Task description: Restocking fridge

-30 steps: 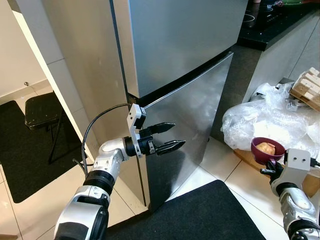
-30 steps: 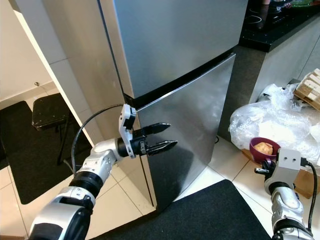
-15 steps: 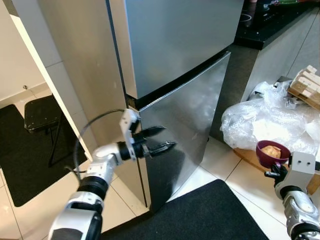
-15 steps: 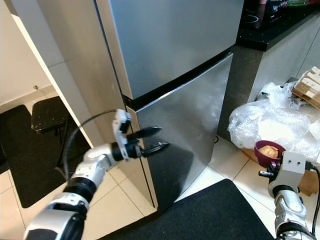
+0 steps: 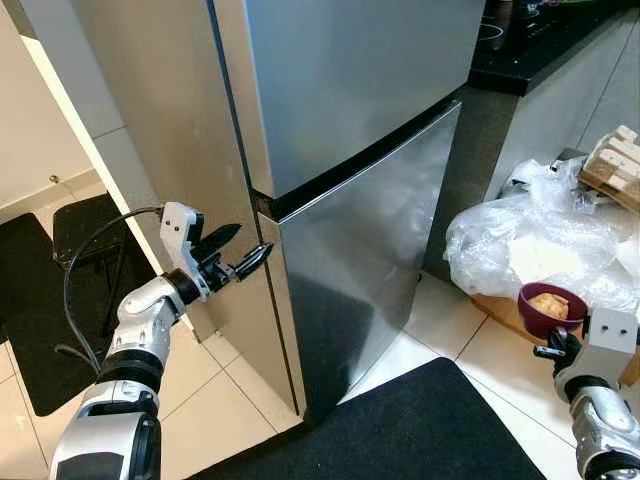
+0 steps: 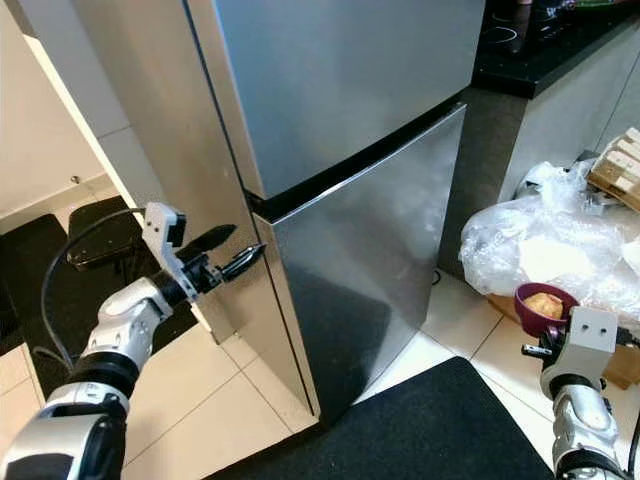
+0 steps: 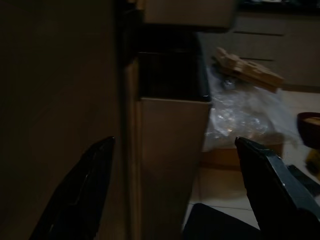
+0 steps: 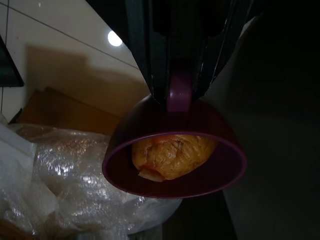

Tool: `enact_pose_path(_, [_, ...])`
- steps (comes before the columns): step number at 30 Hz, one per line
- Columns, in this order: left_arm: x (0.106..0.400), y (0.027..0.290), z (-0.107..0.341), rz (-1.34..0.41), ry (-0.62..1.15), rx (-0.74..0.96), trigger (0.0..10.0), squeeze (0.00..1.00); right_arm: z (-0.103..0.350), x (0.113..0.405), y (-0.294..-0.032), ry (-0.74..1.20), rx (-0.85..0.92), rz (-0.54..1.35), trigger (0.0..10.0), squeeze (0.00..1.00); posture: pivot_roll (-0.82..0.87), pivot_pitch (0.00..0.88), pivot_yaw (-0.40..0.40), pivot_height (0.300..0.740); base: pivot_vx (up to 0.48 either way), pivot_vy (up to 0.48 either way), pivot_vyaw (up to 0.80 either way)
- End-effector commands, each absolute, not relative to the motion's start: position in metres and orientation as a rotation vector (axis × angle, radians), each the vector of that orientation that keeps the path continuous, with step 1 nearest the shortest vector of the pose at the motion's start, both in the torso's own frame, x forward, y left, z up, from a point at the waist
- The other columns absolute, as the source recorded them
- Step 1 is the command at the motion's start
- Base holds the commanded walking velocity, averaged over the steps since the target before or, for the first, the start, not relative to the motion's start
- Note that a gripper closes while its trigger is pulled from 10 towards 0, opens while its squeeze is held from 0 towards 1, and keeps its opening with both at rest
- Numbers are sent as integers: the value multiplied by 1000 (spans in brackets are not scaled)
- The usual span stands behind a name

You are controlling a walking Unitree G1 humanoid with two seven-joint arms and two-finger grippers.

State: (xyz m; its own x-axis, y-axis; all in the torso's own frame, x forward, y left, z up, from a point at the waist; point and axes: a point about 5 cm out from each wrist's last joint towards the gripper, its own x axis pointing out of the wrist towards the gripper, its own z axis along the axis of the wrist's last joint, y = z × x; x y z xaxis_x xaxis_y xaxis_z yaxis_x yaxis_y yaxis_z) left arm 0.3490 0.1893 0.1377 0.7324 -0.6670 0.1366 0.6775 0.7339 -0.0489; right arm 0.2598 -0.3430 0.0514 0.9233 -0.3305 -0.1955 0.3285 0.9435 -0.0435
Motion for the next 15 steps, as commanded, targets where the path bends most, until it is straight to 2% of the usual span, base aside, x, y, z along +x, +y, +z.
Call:
enact_pose_path(1, [351,190,140,-729,-122,-101,10000,0,61,264,-344,143,-33,-328,10000,0,-104,6,98,739,0,0,0])
enact_pose_path(7, [358,169,143,-755,-123,-76,10000,0,67,262,-345,110,-66,-291,10000,0,-128,75,83,739,0,0,0])
enact_pose_path(15, [364,159,148,-776,-125,-67,10000,0,73,260,-346,81,-97,-257,10000,0,-138,123,81,739,0,0,0])
